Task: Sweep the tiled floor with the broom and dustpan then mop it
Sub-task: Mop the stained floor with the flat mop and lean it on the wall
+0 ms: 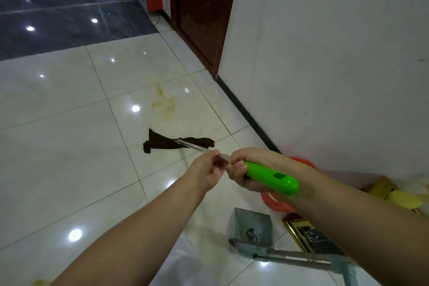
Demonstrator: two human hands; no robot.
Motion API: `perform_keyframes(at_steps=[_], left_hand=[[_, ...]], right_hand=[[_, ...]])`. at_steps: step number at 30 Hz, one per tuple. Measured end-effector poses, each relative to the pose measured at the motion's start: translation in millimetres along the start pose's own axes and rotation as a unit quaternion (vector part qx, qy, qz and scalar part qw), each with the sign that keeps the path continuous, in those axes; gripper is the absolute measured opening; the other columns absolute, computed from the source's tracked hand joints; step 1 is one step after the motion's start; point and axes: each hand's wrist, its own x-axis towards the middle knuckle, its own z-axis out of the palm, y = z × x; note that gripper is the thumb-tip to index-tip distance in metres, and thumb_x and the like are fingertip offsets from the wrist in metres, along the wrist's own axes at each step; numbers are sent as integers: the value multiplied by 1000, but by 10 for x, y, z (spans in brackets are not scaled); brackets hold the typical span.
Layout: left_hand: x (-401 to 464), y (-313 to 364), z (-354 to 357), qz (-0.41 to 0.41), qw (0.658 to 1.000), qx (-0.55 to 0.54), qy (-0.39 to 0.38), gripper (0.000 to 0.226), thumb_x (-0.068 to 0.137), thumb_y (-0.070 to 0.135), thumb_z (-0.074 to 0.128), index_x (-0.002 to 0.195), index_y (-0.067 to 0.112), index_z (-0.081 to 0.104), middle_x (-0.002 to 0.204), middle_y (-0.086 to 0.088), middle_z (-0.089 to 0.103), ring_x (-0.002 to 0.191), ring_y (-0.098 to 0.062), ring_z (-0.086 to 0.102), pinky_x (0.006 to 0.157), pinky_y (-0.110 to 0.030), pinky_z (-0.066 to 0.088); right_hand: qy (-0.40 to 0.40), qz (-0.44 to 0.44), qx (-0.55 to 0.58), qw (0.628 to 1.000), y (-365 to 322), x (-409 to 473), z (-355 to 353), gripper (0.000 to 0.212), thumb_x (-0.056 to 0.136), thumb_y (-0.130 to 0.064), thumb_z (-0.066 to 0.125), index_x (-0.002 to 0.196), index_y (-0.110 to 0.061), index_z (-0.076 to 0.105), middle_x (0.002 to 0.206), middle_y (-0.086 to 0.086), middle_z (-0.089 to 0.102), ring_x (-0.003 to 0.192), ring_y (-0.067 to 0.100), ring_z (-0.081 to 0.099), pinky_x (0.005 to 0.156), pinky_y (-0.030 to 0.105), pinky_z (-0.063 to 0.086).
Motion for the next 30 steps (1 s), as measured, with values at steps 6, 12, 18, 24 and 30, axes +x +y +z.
perform_keyframes(at_steps=[6,12,18,24,30], left_hand=[[399,439,105,-29,996,69,40,34,97,1,32,64,5,37,44,-7,42,46,-14,42,35,-15,44],[969,1144,326,-39,978,186,90,38,97,1,29,60,8,32,49,-7,33,43,-14,36,27,-11,32],[1566,1852,589,-38,972,217,84,40,101,9,28,63,3,38,26,-3,42,24,-11,44,28,-13,30],[2210,2505,783,-48,977,178,105,23,99,5,32,77,3,38,66,-8,37,55,-13,41,52,-23,40],[2716,3015,858,-68,970,201,117,13,99,8,33,89,3,41,72,-9,43,57,-13,46,52,-28,44]], right_hand=[[27,24,-43,998,-378,354,242,19,91,2,39,76,-3,50,49,3,38,23,8,35,23,13,31],[15,18,-46,999,-998,842,610,19,95,-2,42,79,-8,50,41,5,42,22,8,35,24,12,30],[-3,11,-30,999,-1813,1267,872,17,96,-3,41,99,-15,52,68,8,49,23,7,35,24,12,31],[23,24,-31,999,-2508,1685,1178,13,95,-4,46,84,-9,52,70,7,53,24,6,36,25,12,31],[32,10,-33,999,-2989,2061,1451,17,94,-2,45,83,-14,50,69,4,47,23,6,36,26,10,31]])
